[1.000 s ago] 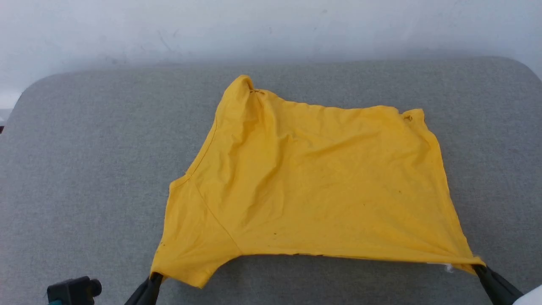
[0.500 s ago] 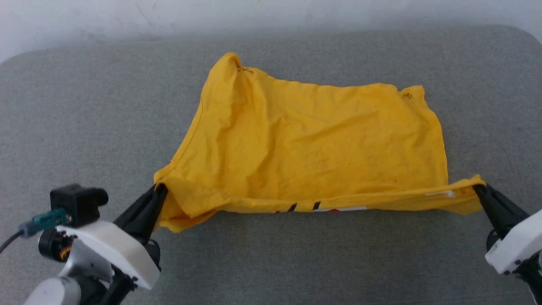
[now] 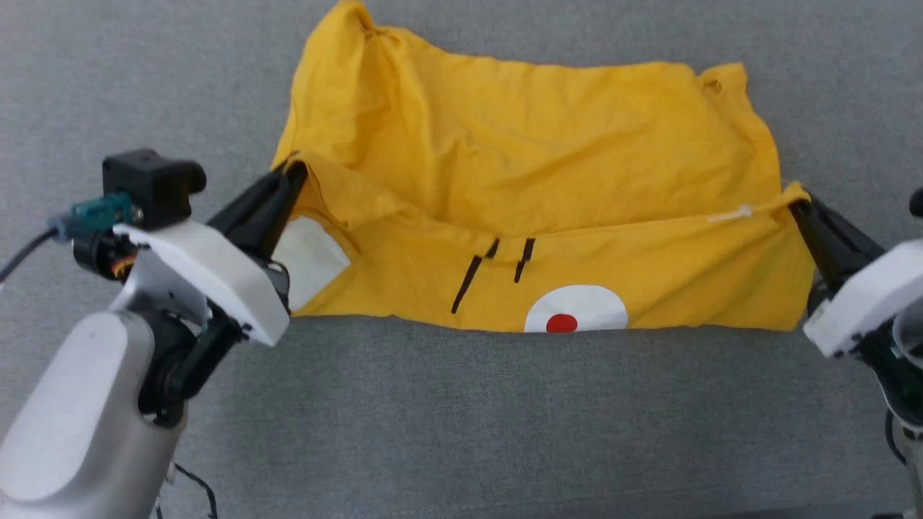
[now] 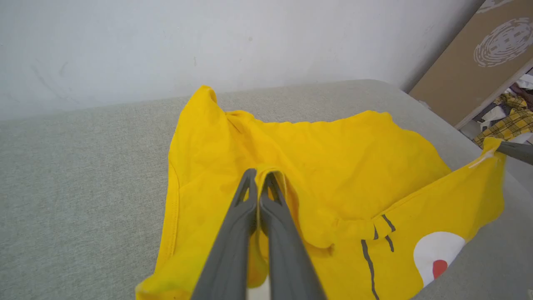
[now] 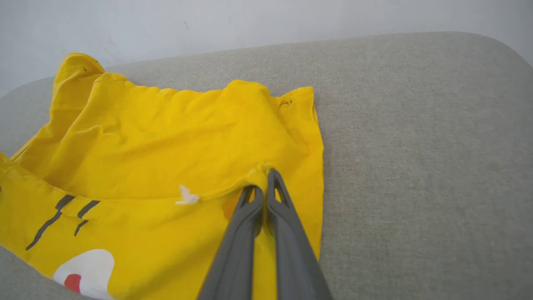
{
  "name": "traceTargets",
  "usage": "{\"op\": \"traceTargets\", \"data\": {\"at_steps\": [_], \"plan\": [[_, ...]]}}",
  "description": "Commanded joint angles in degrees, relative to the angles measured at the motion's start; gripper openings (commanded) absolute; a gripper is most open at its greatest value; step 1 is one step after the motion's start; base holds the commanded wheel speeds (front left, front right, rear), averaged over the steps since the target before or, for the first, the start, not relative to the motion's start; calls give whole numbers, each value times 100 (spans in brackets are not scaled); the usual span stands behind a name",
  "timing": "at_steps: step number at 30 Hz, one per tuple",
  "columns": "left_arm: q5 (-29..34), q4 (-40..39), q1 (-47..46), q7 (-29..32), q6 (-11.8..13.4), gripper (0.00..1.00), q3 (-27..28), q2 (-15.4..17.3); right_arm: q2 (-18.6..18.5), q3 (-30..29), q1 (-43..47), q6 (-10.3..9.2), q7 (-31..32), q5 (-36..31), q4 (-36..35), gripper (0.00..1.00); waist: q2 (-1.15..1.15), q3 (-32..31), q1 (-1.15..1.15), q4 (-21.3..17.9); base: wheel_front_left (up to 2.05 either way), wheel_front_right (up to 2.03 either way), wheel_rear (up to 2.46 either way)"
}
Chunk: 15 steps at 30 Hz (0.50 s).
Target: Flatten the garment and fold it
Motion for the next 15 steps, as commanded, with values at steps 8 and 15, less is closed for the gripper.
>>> {"op": "traceTargets", "data": {"at_steps": [8, 15], "plan": [[-18, 904, -616, 99, -153, 0, -151, -39, -131, 421, -752, -5, 85, -65, 708, 0, 0, 728, -2, -179, 0, 0, 0], [-166, 1648, -955, 504, -216, 0, -405, -154, -210, 735, -1060, -5, 510, 36, 1225, 0, 0, 873, -2, -121, 0, 0, 0]]}}
